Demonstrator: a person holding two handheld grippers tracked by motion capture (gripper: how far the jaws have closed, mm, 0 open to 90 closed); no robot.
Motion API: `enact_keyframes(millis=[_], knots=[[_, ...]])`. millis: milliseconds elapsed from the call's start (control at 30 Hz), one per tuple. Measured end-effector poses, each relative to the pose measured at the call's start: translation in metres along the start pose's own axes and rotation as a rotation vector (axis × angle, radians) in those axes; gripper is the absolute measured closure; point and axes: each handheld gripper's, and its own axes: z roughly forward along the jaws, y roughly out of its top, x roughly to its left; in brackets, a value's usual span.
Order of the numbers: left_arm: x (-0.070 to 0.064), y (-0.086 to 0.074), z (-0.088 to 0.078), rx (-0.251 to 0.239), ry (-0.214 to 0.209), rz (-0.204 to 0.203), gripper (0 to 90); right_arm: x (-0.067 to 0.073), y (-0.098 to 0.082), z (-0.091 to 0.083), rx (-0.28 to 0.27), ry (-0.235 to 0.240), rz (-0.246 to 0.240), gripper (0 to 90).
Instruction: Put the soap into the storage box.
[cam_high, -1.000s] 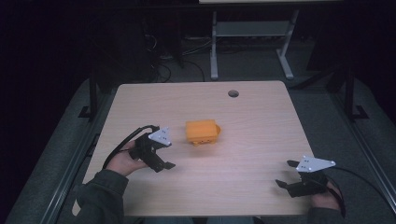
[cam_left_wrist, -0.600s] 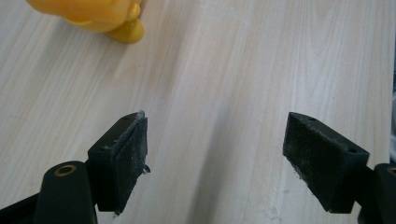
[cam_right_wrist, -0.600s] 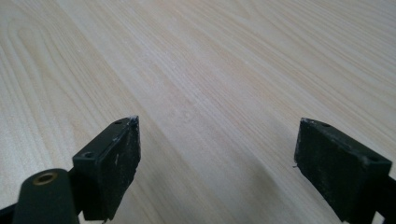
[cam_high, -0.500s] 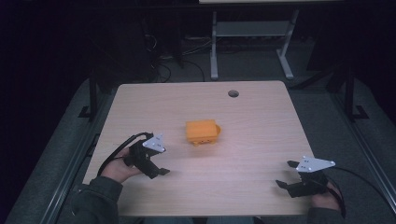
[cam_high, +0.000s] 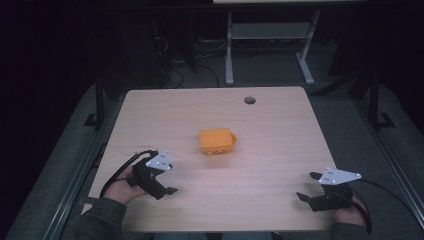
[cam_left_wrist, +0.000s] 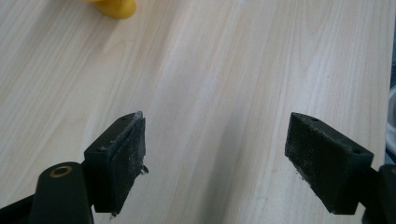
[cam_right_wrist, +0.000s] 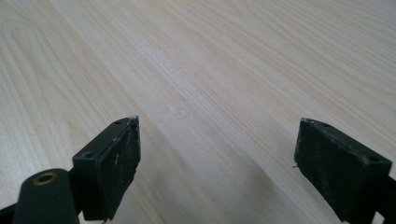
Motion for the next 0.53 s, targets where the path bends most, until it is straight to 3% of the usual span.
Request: enact_keyframes(millis=[267,533], knots=[[-0.012,-0.023,0.009,-0.015,0.011,-0.050,18.5,0.001,0.000,-0.001,0.003,0.000,0.001,14.0],[-0.020,-0.036,0.010,-0.042,-0.007,-0.055,16.7,0.002,0.001,-0.001,0.002,0.005,-0.012,14.0]])
